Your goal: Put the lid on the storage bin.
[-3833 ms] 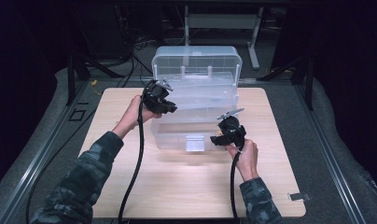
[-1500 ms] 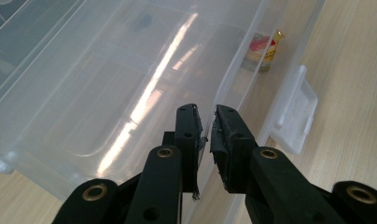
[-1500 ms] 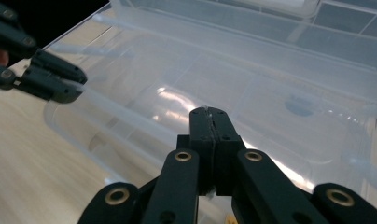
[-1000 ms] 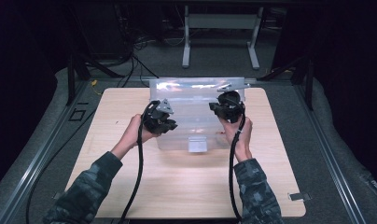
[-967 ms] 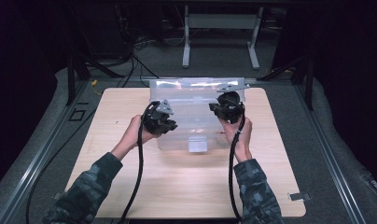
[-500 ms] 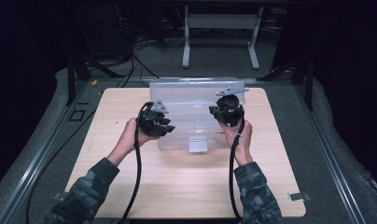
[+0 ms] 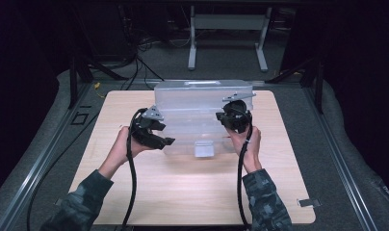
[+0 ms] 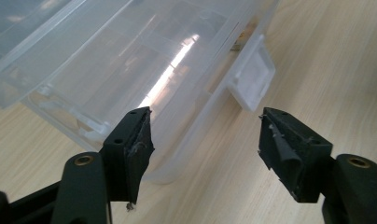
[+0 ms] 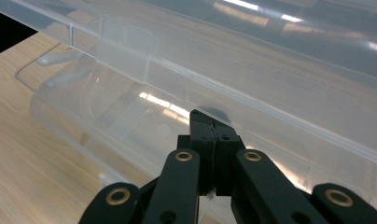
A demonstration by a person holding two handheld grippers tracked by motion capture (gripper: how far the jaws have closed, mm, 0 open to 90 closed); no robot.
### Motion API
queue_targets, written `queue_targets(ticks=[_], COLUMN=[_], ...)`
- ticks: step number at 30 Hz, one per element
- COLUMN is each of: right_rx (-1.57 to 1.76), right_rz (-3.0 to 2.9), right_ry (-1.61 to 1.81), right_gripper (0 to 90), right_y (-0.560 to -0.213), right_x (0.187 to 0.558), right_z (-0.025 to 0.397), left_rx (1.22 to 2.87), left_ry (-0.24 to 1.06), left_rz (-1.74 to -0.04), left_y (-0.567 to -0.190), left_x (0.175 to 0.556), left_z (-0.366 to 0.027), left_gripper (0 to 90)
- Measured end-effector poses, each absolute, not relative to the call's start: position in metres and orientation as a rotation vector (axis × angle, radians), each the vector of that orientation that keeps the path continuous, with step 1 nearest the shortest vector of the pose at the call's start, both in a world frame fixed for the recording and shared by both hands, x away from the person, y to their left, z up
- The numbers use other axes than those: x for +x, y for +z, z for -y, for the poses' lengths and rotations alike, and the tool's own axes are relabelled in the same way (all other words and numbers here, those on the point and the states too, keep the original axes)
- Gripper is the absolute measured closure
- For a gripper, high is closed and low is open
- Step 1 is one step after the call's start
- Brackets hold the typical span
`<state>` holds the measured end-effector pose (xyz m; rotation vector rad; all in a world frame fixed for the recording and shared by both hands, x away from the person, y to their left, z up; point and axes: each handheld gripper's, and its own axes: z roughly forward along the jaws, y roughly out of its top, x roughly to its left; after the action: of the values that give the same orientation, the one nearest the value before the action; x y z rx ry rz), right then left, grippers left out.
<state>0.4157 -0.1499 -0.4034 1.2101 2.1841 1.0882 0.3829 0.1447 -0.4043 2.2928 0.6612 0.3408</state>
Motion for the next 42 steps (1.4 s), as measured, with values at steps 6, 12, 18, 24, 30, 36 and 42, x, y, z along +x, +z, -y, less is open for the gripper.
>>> queue_targets(ticks=[6, 12, 18, 24, 30, 36, 42], right_rx=[1.210, 1.196, 1.199, 1.203, 1.186, 1.165, 1.190], right_rz=[-2.193, -2.188, -2.192, -2.207, -2.202, -2.228, -2.205], right_ry=[1.079, 1.066, 1.075, 1.082, 1.085, 1.065, 1.054], right_gripper=[90.0, 90.0, 90.0, 90.0, 89.1, 87.0, 77.7], right_y=[-0.405, -0.407, -0.410, -0.416, -0.417, -0.425, -0.439], right_x=[0.413, 0.407, 0.402, 0.397, 0.384, 0.357, 0.330], right_z=[0.152, 0.153, 0.156, 0.159, 0.163, 0.173, 0.196], left_rx=[2.298, 2.310, 2.293, 2.281, 2.254, 2.239, 2.231], left_ry=[0.360, 0.356, 0.317, 0.269, 0.230, 0.224, 0.256], left_rz=[-0.662, -0.712, -0.779, -0.853, -0.922, -0.974, -1.028], left_y=[-0.404, -0.419, -0.438, -0.464, -0.482, -0.488, -0.490], left_x=[0.367, 0.360, 0.356, 0.355, 0.354, 0.351, 0.345], left_z=[-0.157, -0.172, -0.191, -0.210, -0.225, -0.239, -0.255], left_gripper=[25.4, 18.9, 15.1, 14.0, 13.5, 12.4, 7.7])
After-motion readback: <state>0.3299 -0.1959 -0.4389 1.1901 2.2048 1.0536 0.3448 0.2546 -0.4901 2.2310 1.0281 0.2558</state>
